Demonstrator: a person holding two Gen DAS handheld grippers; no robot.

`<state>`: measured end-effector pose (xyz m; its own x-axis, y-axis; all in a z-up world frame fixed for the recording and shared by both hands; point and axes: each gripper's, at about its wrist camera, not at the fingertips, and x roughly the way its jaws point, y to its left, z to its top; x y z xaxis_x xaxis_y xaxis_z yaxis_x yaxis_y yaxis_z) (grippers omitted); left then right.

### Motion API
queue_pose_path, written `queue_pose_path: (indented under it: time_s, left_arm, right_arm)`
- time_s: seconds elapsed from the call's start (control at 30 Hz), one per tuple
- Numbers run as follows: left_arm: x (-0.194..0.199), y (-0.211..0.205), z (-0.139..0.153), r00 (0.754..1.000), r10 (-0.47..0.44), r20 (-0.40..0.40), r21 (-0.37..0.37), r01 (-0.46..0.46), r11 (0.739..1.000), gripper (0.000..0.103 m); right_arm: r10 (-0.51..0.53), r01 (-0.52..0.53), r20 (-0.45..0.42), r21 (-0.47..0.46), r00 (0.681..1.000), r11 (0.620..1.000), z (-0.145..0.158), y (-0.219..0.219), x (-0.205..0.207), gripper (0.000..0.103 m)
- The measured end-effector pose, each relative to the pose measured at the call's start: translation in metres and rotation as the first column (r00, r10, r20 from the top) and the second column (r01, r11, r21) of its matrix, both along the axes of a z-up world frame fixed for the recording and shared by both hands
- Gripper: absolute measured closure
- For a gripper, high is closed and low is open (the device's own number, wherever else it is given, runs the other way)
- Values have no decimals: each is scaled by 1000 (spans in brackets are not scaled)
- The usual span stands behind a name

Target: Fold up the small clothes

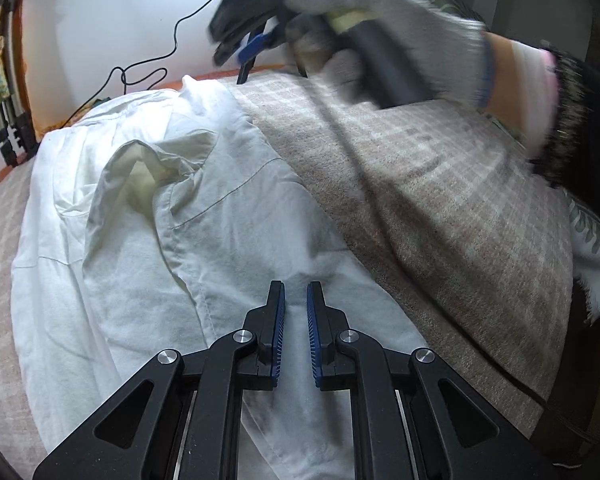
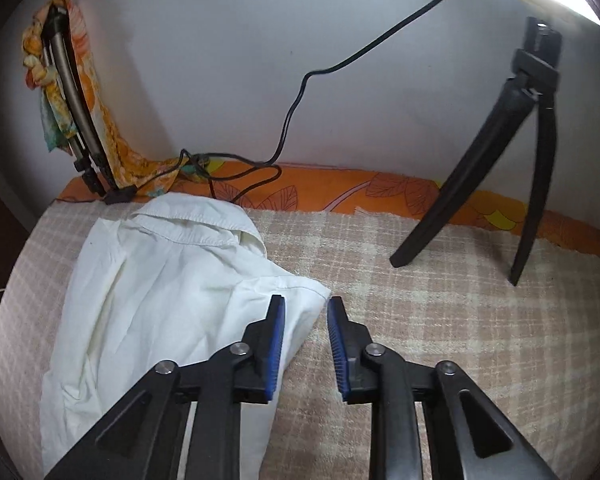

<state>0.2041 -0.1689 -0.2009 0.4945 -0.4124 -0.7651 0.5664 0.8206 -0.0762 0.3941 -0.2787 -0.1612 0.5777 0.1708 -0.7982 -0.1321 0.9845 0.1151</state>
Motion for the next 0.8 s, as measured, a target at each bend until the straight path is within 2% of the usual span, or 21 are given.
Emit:
queue_pose_path:
  time_s: [0.1,0.17,0.27,0.4,0.5,0.6,0.7,0.8]
  left_arm:
    - [0,0,1,1000,0,-1,-2,0,1000,92]
    - [-1,1,3,1000,-17,-5,-21,17,1000,86]
    - [-6,3,11,1000,-25,1,-32,25,999,84]
    - [-34,18,44,998,-58,22,-102,60,993,84]
    - [-62,35,68,996,-64,69,-118,72,990,82]
    - [-86,67,82,995,-22,97,-123,34,992,77]
    - [-97,96,80,994,19,109,-82,-10,997,77]
    - [-107,117,61,997,46,57,-71,-42,997,77]
  right_arm:
    - [10,-12,24,58,1000,998,21,-13,-32,73]
    - [22,-26,43,79,999,997,34,-17,-57,71]
    - [49,-56,67,113,997,992,52,-24,-100,70]
    - [111,-118,77,101,991,988,59,-23,-161,69]
    - [164,-172,80,102,983,980,53,-12,-207,69]
    - [218,-223,58,95,974,970,36,10,-245,70]
    - [279,-281,44,41,959,959,17,37,-281,71]
    - [327,-327,28,13,945,945,0,59,-309,71]
